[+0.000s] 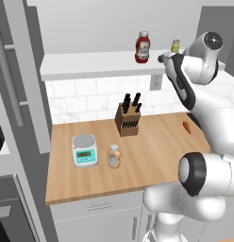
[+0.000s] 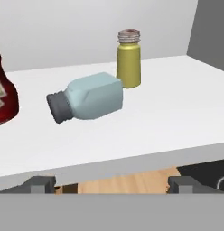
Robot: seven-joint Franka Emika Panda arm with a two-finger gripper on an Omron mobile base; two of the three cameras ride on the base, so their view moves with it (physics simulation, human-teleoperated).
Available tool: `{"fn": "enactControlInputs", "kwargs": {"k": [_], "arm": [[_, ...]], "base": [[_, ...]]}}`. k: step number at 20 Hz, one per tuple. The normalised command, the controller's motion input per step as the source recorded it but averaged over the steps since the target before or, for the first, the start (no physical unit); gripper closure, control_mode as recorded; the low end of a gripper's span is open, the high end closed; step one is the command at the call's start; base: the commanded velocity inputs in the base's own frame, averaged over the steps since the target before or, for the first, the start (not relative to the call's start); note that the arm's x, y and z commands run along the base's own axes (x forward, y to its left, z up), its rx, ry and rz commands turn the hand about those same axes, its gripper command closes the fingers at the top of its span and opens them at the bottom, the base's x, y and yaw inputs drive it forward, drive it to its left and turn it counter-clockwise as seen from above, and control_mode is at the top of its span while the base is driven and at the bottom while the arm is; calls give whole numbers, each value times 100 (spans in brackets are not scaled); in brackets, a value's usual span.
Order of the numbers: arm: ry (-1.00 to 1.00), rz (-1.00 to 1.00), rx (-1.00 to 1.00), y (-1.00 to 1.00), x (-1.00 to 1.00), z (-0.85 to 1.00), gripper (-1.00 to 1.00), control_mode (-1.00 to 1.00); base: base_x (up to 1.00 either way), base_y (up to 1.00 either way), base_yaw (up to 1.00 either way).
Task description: Put the shaker and condiment bottle from the counter next to their counterparts in the cabinet.
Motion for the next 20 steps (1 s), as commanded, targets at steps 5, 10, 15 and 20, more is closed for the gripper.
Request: {"fn": "enactControlInputs", "kwargs": {"k": [5, 10, 15, 20], "arm": [[0, 0, 2, 12, -24, -11, -100, -100], [0, 0, -1, 22, -2, -33, -100, -100], [0, 0, 0, 10, -17, -47, -100, -100], [3, 0, 6, 1, -27, -49, -100, -100]], "base": [[0, 0, 0], [0, 0, 0], [0, 0, 0], [0, 0, 0]]}}
